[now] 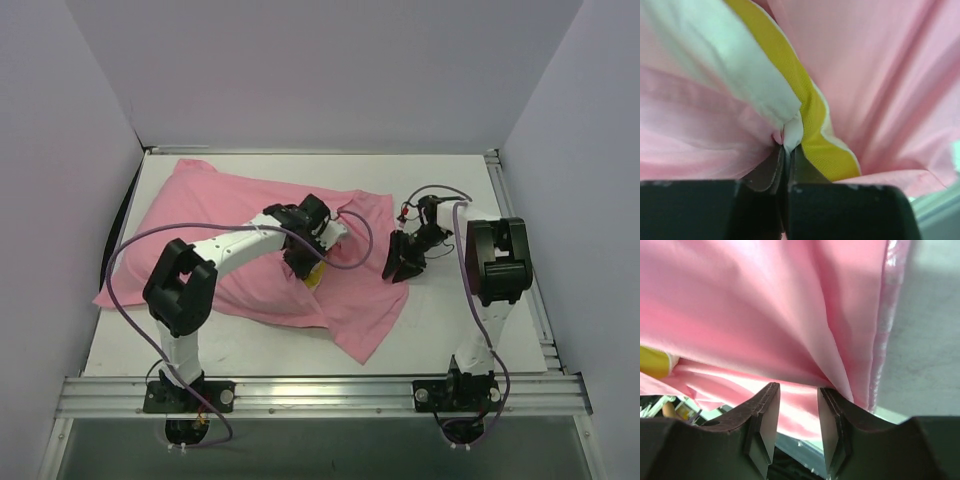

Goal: Put the pillow into the pillowcase

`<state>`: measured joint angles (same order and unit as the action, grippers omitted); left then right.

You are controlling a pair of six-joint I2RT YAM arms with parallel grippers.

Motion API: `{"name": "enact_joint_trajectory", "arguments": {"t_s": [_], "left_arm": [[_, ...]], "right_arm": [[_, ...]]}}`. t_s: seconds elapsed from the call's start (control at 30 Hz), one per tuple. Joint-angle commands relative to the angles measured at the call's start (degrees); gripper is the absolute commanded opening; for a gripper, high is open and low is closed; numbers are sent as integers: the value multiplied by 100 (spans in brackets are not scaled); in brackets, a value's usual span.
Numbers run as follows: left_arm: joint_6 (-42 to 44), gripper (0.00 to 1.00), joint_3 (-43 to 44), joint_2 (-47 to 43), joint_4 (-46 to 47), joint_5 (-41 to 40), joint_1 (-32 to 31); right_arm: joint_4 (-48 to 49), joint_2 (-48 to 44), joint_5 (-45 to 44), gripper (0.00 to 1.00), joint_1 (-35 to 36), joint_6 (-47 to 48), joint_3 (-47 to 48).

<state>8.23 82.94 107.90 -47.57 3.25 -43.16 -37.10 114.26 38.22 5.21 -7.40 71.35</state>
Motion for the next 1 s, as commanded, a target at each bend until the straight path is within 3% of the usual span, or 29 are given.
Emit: {"name": "enact_joint_trajectory", "arguments": {"t_s": [0.0,0.07,0.23,0.5,0.6,0.73,0.8,0.87,0.9,0.97], "left_arm": [[-365,0,188,-111,-25,1685,676],[-480,0,275,-277,395,2503,887],[-796,0,416,-349,1248,3400,914],[-1631,0,355,-146,2102,3639,905],[-1719,0,337,-181,2226,3648,905],[-1816,0,74,-286,2462,3622,914],[-1886,0,12,-296,2524,3587,914],[-1965,0,-75,-322,2595,3543,914],[-1965,0,-93,-331,2612,3517,914],[-1965,0,-120,-357,2613,3376,940]], "right_arm": [[246,-507,70,36,-20,-103,-41],[684,-859,589,36,76,-533,-174],[1635,-1739,977,34,568,-1631,-490],[2260,-810,425,22,1587,-2371,-403],[2278,-379,239,30,1842,-2476,-333],[2138,-158,-76,60,2193,-2468,-289],[1997,-114,-497,66,2317,-2424,-280],[1761,95,-753,64,2440,-2302,-227],[1637,192,-902,52,2467,-2223,-131],[1111,490,-1306,39,2493,-1889,18]]}}
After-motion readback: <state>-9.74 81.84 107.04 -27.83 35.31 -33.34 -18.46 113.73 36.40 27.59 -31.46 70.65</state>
